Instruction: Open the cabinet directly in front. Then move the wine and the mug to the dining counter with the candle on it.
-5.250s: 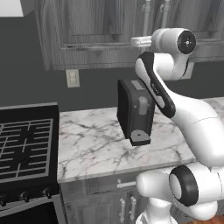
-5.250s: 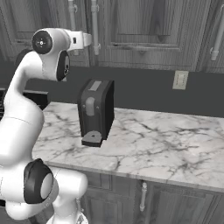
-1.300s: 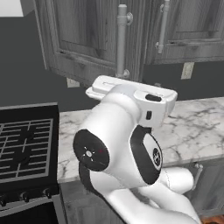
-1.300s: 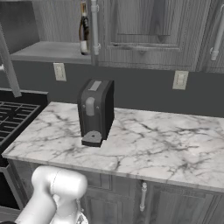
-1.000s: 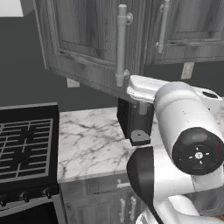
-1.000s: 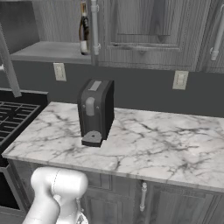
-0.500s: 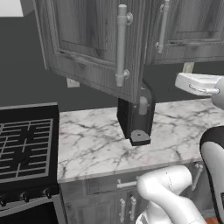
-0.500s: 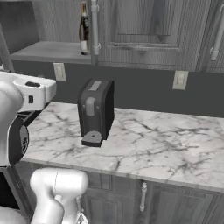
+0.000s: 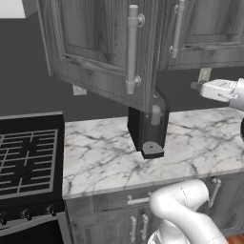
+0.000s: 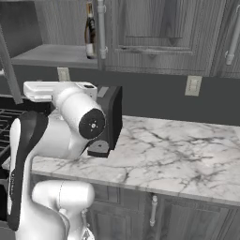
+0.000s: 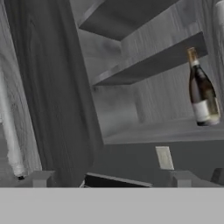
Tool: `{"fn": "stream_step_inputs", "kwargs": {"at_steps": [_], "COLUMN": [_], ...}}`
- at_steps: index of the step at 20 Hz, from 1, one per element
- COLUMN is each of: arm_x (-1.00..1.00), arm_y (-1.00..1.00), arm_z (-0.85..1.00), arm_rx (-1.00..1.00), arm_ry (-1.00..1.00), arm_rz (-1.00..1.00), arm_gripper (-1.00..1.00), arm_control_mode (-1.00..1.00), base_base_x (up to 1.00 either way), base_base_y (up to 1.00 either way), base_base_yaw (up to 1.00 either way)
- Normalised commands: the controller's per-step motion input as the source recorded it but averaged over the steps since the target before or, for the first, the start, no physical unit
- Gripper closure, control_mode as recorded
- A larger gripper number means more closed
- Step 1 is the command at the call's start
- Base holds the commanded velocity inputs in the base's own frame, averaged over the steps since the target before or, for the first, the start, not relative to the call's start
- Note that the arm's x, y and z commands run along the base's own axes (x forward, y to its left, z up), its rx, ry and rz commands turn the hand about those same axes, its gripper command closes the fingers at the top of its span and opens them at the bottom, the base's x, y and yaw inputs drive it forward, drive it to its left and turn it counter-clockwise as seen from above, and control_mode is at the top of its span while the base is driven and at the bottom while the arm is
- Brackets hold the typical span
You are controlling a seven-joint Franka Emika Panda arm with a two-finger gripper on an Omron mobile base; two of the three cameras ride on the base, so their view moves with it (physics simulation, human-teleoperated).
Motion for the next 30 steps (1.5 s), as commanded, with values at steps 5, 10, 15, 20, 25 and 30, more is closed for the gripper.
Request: {"fn": "stream_step_inputs", "kwargs": {"at_steps": [5, 10, 15, 20, 25, 30], "arm_x": [0.20, 0.26, 0.93, 0.97, 0.44, 0.01], "arm_y": [0.02, 0.32, 0.60, 0.38, 0.15, 0.84], "arm_z": [-0.03, -0.01, -0.03, 0.00, -0.10, -0.15], "arm_rx": [0.00, 0.00, 0.00, 0.00, 0.00, 0.00], "arm_ry": [0.00, 0.00, 0.03, 0.04, 0.00, 0.00], "arm_rz": [0.08, 0.03, 0.06, 0.12, 0.32, 0.49], "arm_gripper": [-1.00, -1.00, -1.00, -1.00, -1.00, -1.00], "arm_control_mode": [-1.00, -1.00, -1.00, -1.00, -1.00, -1.00], "base_base_x": [0.00, 0.00, 0.00, 0.00, 0.00, 0.00], "base_base_y": [0.00, 0.00, 0.00, 0.00, 0.00, 0.00], "base_base_yaw": [0.00, 0.00, 0.00, 0.00, 0.00, 0.00]}}
